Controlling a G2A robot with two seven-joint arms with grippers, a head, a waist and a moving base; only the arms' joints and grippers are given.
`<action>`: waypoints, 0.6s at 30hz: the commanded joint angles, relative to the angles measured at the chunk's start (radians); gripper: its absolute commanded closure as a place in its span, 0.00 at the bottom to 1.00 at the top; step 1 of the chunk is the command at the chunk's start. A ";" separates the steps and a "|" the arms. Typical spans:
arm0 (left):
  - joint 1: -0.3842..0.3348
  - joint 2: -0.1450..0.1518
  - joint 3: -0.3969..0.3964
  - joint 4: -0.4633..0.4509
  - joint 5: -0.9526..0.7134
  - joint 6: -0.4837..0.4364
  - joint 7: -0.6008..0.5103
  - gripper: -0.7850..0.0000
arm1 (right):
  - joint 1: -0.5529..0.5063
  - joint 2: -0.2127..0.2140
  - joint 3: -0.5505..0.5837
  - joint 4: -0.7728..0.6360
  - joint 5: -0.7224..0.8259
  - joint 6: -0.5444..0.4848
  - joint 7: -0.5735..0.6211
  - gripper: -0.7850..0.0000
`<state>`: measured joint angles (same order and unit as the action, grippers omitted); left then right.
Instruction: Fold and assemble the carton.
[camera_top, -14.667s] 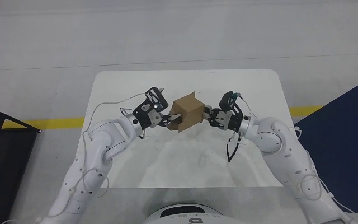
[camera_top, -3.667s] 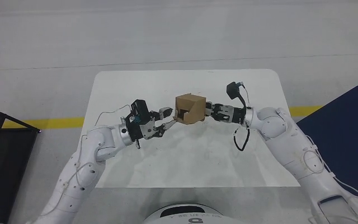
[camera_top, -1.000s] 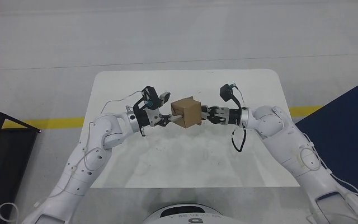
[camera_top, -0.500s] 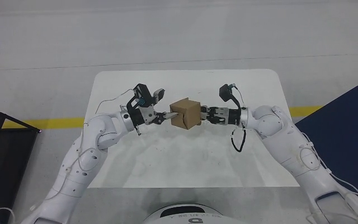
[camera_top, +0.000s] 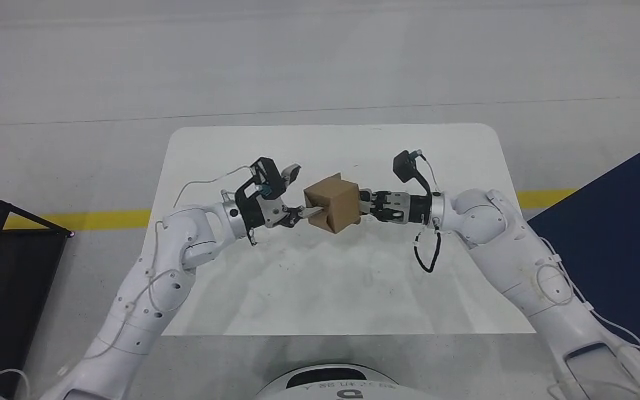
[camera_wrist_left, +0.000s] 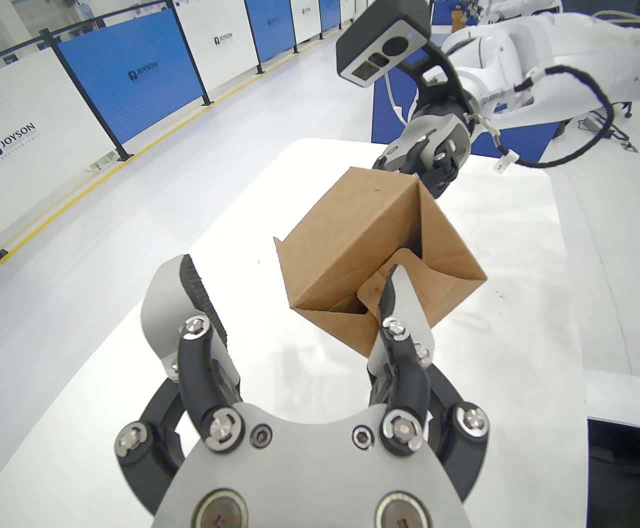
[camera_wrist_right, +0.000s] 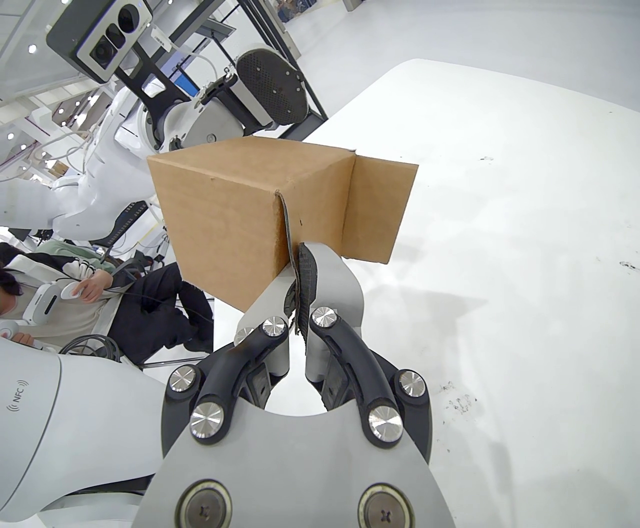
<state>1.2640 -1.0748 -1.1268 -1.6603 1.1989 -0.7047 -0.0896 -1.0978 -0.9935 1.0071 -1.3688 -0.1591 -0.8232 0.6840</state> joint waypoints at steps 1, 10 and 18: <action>0.001 -0.001 0.003 -0.002 0.010 0.014 -0.007 0.05 | -0.001 0.001 0.001 -0.001 -0.001 -0.001 0.000 1.00; 0.010 -0.003 0.011 -0.026 0.055 0.074 -0.030 0.08 | -0.007 0.003 0.006 -0.009 -0.003 -0.006 0.000 1.00; 0.020 -0.004 0.025 -0.056 0.098 0.099 -0.046 0.09 | -0.010 0.004 0.007 -0.013 -0.005 -0.006 -0.002 1.00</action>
<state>1.2822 -1.0786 -1.1046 -1.7128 1.2906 -0.6081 -0.1353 -1.1078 -0.9898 1.0142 -1.3811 -0.1643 -0.8300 0.6824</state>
